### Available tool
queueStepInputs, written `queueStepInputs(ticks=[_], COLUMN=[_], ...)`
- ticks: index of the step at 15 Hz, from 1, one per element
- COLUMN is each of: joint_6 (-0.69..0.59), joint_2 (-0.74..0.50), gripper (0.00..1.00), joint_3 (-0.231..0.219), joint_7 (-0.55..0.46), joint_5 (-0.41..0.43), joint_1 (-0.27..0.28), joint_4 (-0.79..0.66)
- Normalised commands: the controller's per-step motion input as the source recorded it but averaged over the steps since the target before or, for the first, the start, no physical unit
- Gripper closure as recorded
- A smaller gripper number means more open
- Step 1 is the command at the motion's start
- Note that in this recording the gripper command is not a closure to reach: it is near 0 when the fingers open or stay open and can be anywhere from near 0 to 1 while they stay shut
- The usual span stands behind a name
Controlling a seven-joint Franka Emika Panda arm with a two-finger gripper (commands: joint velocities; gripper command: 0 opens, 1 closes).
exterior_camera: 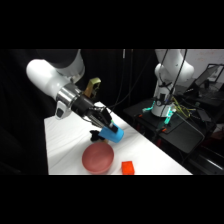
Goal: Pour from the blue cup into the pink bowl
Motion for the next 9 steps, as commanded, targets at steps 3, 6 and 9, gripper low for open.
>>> queueStepInputs(ticks=[3, 6, 9], joint_6=[-0.75, -0.53, -0.09], joint_2=[0.57, 0.44, 0.12], gripper=[0.18, 0.18, 0.18], joint_3=[0.103, 0.093, -0.063], joint_7=[0.21, 0.36, 0.32], joint_5=[0.433, 0.49, 0.192], joint_1=[-0.158, -0.096, 0.091], joint_4=[0.83, 0.65, 0.37])
